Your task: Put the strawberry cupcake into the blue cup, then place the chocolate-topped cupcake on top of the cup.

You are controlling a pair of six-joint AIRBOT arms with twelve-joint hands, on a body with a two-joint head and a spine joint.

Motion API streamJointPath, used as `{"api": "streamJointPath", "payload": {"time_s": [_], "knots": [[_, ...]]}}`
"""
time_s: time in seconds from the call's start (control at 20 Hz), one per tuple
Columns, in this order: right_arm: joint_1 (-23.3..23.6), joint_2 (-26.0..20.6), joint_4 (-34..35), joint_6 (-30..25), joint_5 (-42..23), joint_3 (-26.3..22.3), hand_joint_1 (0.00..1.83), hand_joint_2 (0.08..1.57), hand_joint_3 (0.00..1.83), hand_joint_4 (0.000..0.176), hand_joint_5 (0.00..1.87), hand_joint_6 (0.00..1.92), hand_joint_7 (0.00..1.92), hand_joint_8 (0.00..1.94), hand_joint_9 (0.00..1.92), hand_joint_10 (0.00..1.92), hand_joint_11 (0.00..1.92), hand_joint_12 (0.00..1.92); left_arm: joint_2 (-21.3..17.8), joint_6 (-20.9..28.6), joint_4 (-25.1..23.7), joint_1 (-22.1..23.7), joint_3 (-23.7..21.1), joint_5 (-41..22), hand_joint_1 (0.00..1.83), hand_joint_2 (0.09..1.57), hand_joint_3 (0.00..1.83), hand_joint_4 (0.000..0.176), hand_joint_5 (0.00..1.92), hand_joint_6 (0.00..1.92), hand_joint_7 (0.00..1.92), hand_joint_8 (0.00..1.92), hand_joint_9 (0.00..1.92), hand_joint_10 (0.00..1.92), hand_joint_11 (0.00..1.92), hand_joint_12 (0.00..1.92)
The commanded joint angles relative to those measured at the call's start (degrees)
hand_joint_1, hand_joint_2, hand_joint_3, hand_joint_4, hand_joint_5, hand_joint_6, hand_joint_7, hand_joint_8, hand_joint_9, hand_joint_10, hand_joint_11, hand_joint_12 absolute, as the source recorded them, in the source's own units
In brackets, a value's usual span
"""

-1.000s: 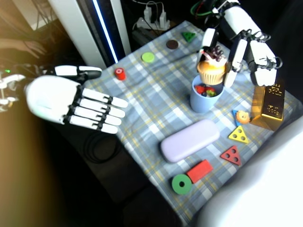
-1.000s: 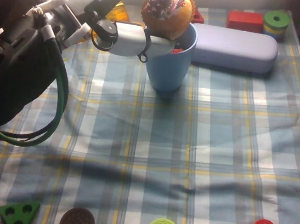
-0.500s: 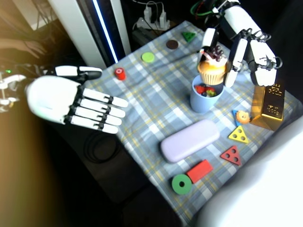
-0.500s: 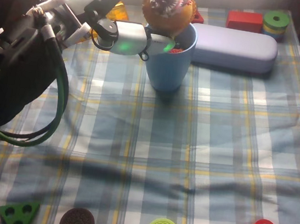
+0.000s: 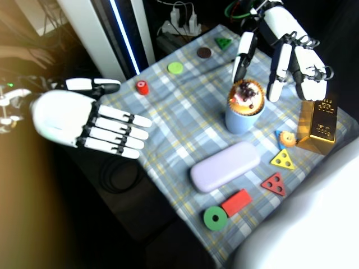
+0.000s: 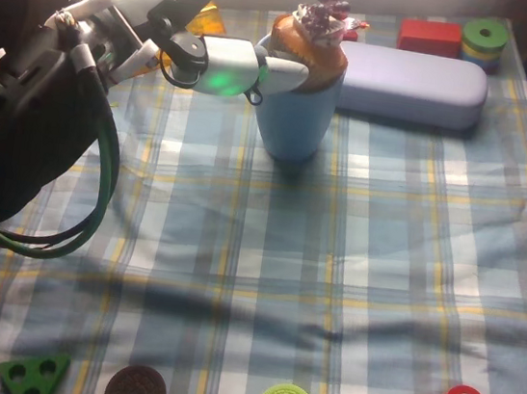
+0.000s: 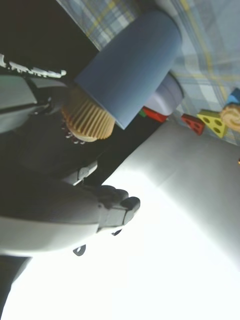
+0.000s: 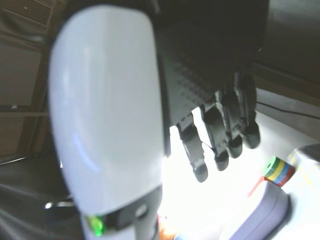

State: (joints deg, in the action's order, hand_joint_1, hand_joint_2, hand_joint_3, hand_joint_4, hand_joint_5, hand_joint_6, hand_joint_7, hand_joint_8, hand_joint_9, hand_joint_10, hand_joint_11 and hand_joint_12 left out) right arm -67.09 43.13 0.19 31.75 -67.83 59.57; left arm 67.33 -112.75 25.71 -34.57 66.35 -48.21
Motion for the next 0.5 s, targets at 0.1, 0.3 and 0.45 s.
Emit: {"api": "streamJointPath", "payload": {"time_s": [0.1, 0.3, 0.45], "knots": [[0.0, 0.1, 1.8, -0.7, -6.7, 0.5, 0.14, 1.0, 0.0, 0.027, 0.04, 0.0, 0.14, 0.0, 0.11, 0.0, 0.13, 0.16, -0.6, 0.3, -1.9, 0.7, -0.4, -6.7, 0.99, 0.89, 0.0, 0.175, 0.59, 0.0, 0.2, 0.0, 0.18, 0.0, 0.0, 0.42], [-0.2, 0.1, 2.1, -0.8, -6.6, 0.5, 0.15, 1.01, 0.0, 0.019, 0.06, 0.0, 0.16, 0.01, 0.1, 0.01, 0.12, 0.17, -2.3, 0.3, -2.8, 0.6, -2.1, -7.0, 0.94, 0.83, 0.0, 0.149, 0.57, 0.0, 0.2, 0.0, 0.15, 0.0, 0.0, 0.31], [-0.2, -0.3, 3.0, -0.8, -6.9, 0.5, 0.1, 1.04, 0.01, 0.007, 0.04, 0.0, 0.16, 0.0, 0.07, 0.0, 0.01, 0.14, -5.7, 0.2, -4.3, -0.7, -5.2, -8.0, 0.74, 0.8, 0.0, 0.116, 0.45, 0.0, 0.22, 0.0, 0.19, 0.0, 0.0, 0.51]]}}
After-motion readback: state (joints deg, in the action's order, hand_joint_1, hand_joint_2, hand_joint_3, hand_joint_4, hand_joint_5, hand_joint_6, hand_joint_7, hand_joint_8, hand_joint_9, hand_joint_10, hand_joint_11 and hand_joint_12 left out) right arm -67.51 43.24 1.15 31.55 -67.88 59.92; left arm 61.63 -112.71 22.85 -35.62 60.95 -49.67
